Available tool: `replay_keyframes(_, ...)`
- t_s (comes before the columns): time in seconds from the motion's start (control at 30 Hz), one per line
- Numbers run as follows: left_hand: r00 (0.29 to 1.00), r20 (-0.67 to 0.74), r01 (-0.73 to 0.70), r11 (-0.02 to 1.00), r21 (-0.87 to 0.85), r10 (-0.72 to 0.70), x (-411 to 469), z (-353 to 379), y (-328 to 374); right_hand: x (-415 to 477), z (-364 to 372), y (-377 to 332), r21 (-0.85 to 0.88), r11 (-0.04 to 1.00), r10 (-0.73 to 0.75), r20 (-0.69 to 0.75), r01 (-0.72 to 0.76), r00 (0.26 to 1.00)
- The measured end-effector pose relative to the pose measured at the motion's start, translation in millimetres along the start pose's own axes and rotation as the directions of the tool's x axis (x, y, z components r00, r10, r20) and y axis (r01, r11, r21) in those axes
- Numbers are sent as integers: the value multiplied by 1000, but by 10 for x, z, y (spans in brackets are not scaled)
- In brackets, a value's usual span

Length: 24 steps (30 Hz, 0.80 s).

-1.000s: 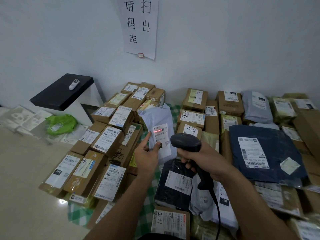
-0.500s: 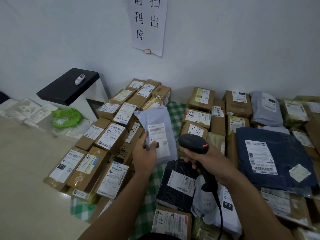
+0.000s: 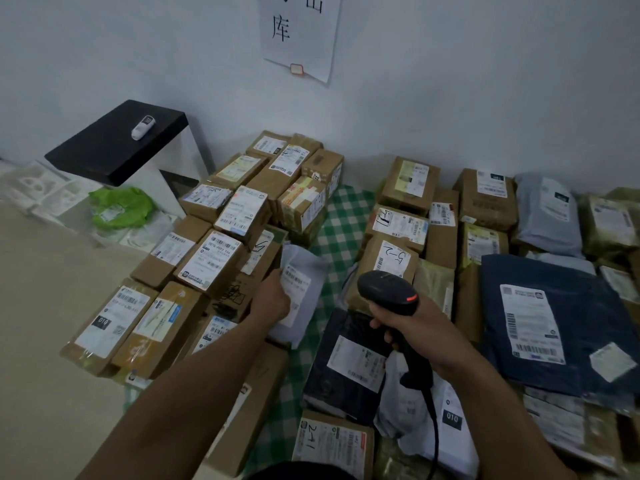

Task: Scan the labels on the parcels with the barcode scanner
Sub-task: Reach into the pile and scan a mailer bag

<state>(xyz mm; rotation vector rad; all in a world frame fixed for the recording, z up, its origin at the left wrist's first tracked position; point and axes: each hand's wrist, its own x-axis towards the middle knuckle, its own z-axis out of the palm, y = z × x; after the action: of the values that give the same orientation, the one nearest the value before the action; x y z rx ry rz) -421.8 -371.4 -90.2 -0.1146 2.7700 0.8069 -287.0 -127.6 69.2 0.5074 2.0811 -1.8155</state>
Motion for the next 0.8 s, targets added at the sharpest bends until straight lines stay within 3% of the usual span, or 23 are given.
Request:
replay_keyframes(0.1,996,-63,-65,995,77,70,-21,151,-10,59,-1,1,-5,1000,15,0,-15,1000)
replay_keyframes(0.2,986,64,-159,979,127,152,-165,369,38,101,11,26,-12,999,33,-1,-33,999)
replay_keyframes(0.3,974,211,-137,961,239,86,-267,568,-24,133,21,77,-22,998,51,4,-51,999)
replay_keyframes(0.37,971,235,-102,962,254,41,-285,606,-103,143,26,112,-18,998,59,3,-59,998)
replay_keyframes(0.6,986,137,-116,980,164,93,-367,551,-239,51,19,246,-22,997,77,-17,-78,997)
replay_keyframes(0.73,981,28,-190,976,-106,194,-698,421,-100,-88,33,359,-44,998,54,-19,-55,998)
replay_keyframes(0.8,963,67,-245,951,-189,261,-1008,348,-69,-190,37,442,-68,997,37,-17,-39,999)
